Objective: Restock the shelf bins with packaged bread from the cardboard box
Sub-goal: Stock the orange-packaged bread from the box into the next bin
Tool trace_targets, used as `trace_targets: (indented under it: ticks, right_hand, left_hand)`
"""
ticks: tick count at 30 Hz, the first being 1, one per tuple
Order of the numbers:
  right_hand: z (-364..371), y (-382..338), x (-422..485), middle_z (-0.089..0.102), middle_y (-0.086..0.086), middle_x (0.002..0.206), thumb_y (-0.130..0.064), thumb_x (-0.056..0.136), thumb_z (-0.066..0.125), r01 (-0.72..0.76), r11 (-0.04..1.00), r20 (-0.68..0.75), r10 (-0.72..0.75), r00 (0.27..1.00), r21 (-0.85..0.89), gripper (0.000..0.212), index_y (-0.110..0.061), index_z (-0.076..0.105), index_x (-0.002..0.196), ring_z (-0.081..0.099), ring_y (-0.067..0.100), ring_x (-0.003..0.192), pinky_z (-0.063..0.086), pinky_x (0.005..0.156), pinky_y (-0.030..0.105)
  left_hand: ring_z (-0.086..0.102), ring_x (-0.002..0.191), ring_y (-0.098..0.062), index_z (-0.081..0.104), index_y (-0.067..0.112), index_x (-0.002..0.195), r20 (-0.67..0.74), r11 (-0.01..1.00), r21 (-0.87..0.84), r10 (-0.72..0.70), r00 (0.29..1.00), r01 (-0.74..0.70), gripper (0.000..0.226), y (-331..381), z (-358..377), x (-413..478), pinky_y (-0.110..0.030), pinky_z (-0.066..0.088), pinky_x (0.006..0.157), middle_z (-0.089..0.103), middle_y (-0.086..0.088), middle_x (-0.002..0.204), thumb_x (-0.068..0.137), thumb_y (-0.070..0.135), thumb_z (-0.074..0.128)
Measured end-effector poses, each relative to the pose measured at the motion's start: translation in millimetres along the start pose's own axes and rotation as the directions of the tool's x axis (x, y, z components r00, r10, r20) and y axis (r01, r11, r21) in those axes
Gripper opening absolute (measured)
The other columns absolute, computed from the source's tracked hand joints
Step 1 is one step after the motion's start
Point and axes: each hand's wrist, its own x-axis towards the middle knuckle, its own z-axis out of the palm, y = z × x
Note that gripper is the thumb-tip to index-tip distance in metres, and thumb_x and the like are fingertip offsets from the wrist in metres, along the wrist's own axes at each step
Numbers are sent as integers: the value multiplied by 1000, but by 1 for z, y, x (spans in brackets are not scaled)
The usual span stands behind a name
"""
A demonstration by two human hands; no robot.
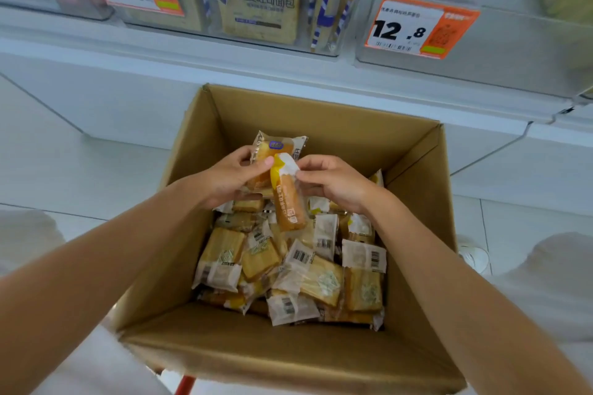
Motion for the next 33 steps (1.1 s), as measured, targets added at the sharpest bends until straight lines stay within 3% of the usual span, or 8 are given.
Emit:
trace_targets:
  ticks: [10,13,17,22,26,29,31,33]
  right_hand:
    - [0,-17,-3,72,6,98,-17,98,55,-60,951,-49,78,996,302,21,-10,66,115,68,16,86,54,87,34]
    - [-11,-28,-7,68,-5,117,-49,86,67,-51,991,-117,36,992,-126,47,-23,64,125,63,13,107,50,99,37]
    - [-20,-27,-8,63,-5,114,-31,82,77,-89,875,-201,-10,980,-476,39,-25,61,117,61,10,106,48,97,31]
    - [-19,-19,-4,67,7,104,-13,88,70,-99,995,-360,96,928,10,16,-12,61,102,64,21,93,54,83,34]
    - [-7,-20,-8,69,11,98,-9,88,69,-189,930,-241,271,932,316,22,-6,60,108,69,23,83,60,77,35]
    - [-3,-22,-18,64,7,118,-21,82,78,-238,970,-313,239,919,42,48,-12,53,122,66,20,97,57,79,31]
    - [-9,-21,-22,40,3,149,-35,71,86,-185,950,-452,53,890,-251,102,-22,23,150,45,21,132,44,101,35]
    - [-11,-20,-24,16,-6,162,-41,67,87,-54,904,-398,-132,908,-424,121,-33,4,155,22,15,146,27,116,40]
  left_hand:
    - [72,91,-18,60,18,116,34,972,-231,-26,999,33,40,3,9,-1,-35,60,74,73,-6,105,81,31,71]
    - [74,82,-17,60,14,119,-80,935,-353,-55,995,23,31,5,7,3,-30,60,66,74,-6,98,92,29,66]
    - [74,84,-19,61,14,120,-59,940,-337,-79,995,54,32,5,9,2,-34,61,70,75,-7,99,94,33,62]
    - [72,96,-20,58,21,126,-3,954,-299,-22,1000,20,62,10,16,0,-38,59,85,73,-5,111,78,60,57]
    - [68,109,-23,58,20,127,9,964,-264,28,1000,-25,54,14,22,-2,-40,56,91,72,-4,115,79,38,72]
    - [71,102,-25,57,17,127,-26,983,-175,44,999,-47,49,18,20,-5,-40,57,86,72,-9,116,82,10,75]
    - [71,102,-26,57,18,127,-9,993,-107,38,999,-39,50,19,14,-11,-43,57,87,73,-9,114,82,6,74]
    - [70,104,-26,59,19,126,16,999,-34,26,1000,-25,48,21,11,-18,-46,55,94,73,-8,113,82,8,75]
